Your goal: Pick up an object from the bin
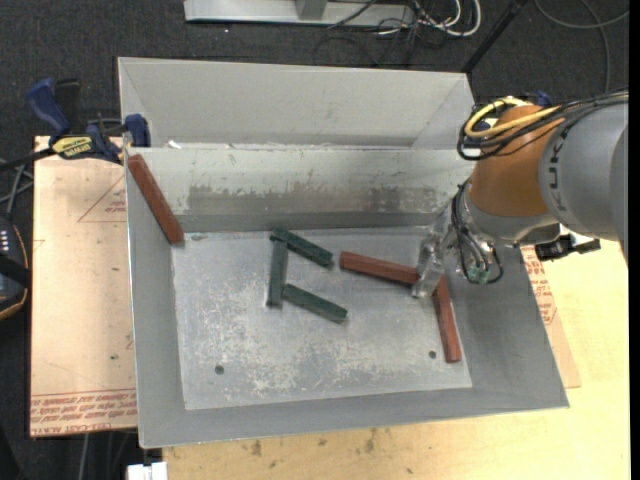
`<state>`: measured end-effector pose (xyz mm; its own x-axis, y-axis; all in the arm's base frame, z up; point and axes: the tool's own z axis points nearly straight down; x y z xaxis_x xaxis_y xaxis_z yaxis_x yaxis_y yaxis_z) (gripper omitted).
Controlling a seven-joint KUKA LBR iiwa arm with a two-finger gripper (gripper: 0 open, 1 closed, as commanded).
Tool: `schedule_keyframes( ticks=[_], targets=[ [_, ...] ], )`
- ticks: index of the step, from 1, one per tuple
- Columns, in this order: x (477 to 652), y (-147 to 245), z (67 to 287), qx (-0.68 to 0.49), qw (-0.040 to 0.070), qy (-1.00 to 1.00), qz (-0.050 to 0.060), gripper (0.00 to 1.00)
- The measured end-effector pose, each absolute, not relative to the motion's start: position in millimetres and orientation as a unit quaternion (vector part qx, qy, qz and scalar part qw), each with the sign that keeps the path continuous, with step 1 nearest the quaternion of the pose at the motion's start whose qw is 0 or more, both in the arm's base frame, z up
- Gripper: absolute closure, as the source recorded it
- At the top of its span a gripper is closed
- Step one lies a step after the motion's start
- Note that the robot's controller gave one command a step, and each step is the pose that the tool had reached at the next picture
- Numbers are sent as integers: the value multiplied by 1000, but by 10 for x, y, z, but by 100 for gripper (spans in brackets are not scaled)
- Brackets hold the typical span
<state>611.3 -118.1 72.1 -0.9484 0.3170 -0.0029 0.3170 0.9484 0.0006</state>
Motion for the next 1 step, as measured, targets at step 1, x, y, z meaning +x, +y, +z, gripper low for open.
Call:
schedule_keyframes(
  ticks=[1],
  targets=[
    [6114, -1180, 721, 160, 1, 987, 0, 100]
  ],
)
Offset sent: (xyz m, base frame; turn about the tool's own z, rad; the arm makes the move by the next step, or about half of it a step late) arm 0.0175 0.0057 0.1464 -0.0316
